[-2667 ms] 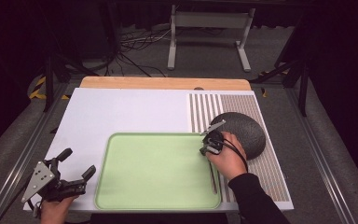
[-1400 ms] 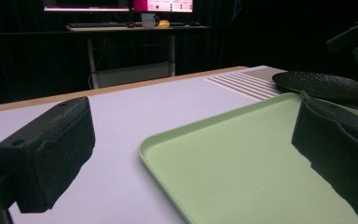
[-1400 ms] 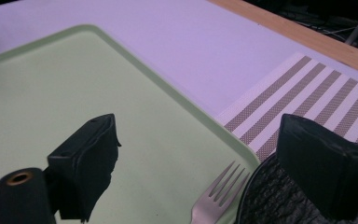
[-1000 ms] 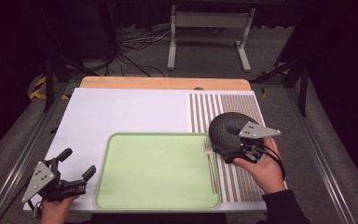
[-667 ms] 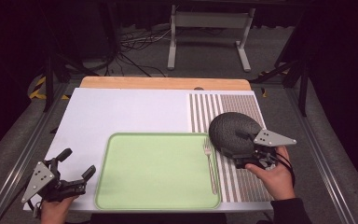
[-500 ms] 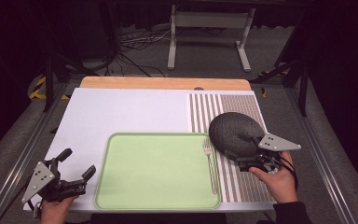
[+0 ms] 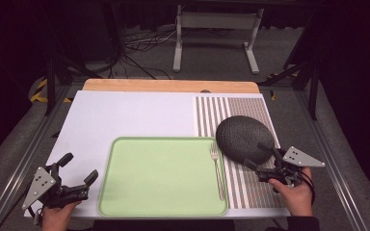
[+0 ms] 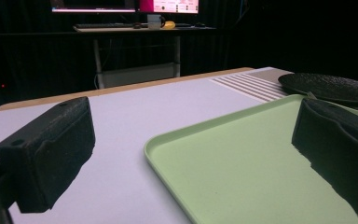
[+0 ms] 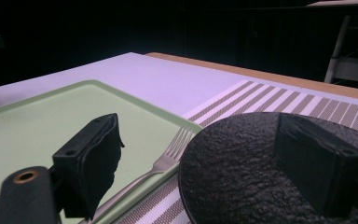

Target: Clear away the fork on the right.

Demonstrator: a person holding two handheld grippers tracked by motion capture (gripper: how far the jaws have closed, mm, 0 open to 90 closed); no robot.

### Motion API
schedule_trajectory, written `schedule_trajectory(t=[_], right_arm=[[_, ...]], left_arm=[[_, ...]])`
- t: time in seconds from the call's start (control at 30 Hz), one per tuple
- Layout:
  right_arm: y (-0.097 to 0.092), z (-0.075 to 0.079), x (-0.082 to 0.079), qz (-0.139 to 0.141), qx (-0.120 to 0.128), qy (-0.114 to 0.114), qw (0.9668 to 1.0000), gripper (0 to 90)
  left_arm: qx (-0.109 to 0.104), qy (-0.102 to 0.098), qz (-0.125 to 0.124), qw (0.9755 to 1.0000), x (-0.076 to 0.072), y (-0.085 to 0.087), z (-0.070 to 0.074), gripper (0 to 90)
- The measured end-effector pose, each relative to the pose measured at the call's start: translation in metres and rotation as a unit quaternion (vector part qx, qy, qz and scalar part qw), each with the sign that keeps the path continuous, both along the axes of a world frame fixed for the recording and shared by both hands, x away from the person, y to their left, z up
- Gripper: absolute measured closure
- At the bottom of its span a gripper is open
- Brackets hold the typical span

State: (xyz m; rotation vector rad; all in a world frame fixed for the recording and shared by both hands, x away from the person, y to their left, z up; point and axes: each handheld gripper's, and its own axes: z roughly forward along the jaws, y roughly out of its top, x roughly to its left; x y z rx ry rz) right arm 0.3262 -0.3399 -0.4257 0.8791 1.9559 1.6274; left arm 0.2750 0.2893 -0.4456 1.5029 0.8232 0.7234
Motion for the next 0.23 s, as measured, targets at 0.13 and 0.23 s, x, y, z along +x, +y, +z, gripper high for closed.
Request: schedule_trajectory(t=[0.13, 0.23], right_arm=[[-0.003, -0.011, 0.0, -0.007, -0.01, 0.001, 0.9999, 15.1], [-0.002, -0.013, -0.001, -0.005, -0.009, 0.004, 0.9999, 15.2]], left_arm=[[0.001, 0.0, -0.003, 1.0, 0.0, -0.001, 0.0, 0.1], [-0.001, -0.002, -0.003, 1.0, 0.0, -0.001, 0.0, 0.0]])
